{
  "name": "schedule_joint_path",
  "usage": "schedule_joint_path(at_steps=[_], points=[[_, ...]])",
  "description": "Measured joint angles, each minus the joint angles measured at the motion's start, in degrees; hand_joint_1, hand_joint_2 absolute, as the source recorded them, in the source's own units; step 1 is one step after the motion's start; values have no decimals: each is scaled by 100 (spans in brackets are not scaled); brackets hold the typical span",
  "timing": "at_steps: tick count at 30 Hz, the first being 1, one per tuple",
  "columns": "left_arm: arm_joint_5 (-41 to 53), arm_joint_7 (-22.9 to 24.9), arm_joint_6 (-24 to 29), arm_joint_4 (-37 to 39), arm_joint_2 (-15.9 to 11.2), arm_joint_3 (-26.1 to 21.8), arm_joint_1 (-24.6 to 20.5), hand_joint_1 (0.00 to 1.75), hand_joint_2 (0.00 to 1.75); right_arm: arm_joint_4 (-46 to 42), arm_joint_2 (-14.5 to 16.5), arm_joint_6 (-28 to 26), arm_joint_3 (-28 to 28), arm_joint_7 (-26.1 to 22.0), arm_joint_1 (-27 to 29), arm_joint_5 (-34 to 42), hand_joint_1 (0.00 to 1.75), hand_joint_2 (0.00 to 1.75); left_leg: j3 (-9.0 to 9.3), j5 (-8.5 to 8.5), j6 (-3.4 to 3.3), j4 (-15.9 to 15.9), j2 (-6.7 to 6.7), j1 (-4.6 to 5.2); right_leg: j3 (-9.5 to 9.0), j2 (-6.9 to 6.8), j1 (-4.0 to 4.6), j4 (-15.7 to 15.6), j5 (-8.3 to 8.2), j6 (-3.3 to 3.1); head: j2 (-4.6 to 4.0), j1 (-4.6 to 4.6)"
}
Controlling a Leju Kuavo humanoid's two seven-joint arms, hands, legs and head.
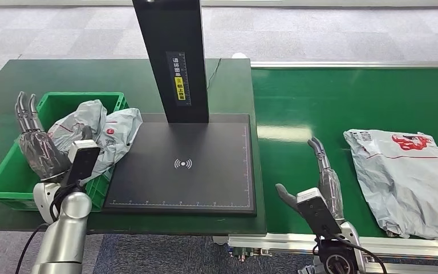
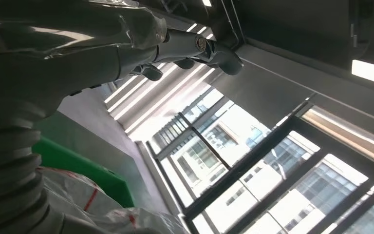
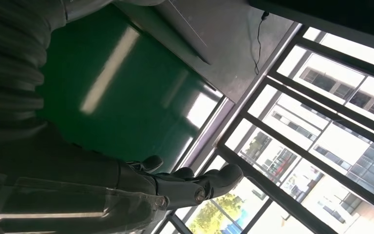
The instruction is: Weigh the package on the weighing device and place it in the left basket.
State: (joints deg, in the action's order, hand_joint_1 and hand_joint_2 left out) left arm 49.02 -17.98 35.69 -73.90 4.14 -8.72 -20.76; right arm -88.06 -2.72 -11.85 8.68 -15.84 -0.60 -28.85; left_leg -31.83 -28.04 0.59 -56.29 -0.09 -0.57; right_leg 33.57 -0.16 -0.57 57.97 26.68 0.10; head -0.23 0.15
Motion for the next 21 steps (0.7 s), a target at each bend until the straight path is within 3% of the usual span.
schedule_joint_path(at_steps=[4, 6, 8, 12, 13, 14, 17, 21], points=[[983, 1315, -15, 159, -74, -76, -5, 0, 175, -9, -2, -4, 0, -8, 9, -1, 0, 175, 3, 2, 1, 0, 1, -1, -4, 0, 1, 0, -1, 0, -1, -1], [1138, 1533, -13, 257, -114, -102, -11, 0, 175, -9, -3, -4, 0, -9, 4, -2, 0, 175, 4, 2, 1, 0, 3, -1, -5, 2, 2, 1, -2, 0, -1, -1], [858, 1105, 1, 201, -20, -279, -8, 0, 175, -9, -1, -4, 0, -10, 2, -8, 0, 175, 4, 2, 1, 0, 5, -1, -3, 5, 2, 2, -2, 0, -1, -1], [-1056, -1583, 14, -360, 463, -963, 70, 0, 175, -9, 11, -5, 7, -40, 7, -30, 0, 175, 1, 0, 0, 0, 4, 0, -1, 4, 0, 0, 0, 1, 1, 0], [-1464, -1998, 14, -492, 528, -968, 127, 0, 175, -8, 13, -9, 9, -49, 4, -34, 0, 175, 0, -1, 0, 0, 4, 1, 0, 3, -1, 0, 1, 1, 1, 1], [-1858, -2185, 13, -633, 564, -892, 195, 0, 175, -7, 15, -15, 11, -57, -2, -36, 0, 175, -1, -3, -1, 0, 3, 1, 0, 2, -1, -1, 1, 2, 0, 1], [-2755, -2101, 13, -1129, 576, -342, 459, 0, 175, 7, 12, -31, 11, -101, -38, 1, 0, 175, -2, -5, -1, 0, 3, 1, 1, 3, -1, -2, 2, 2, 0, 1], [-2898, -2197, 13, -2018, 583, 517, 853, 0, 175, 61, 9, -30, 14, -166, -131, 75, 0, 175, 1, -5, -1, 0, 3, 1, -2, 3, -1, -2, 1, 2, -1, 2]])
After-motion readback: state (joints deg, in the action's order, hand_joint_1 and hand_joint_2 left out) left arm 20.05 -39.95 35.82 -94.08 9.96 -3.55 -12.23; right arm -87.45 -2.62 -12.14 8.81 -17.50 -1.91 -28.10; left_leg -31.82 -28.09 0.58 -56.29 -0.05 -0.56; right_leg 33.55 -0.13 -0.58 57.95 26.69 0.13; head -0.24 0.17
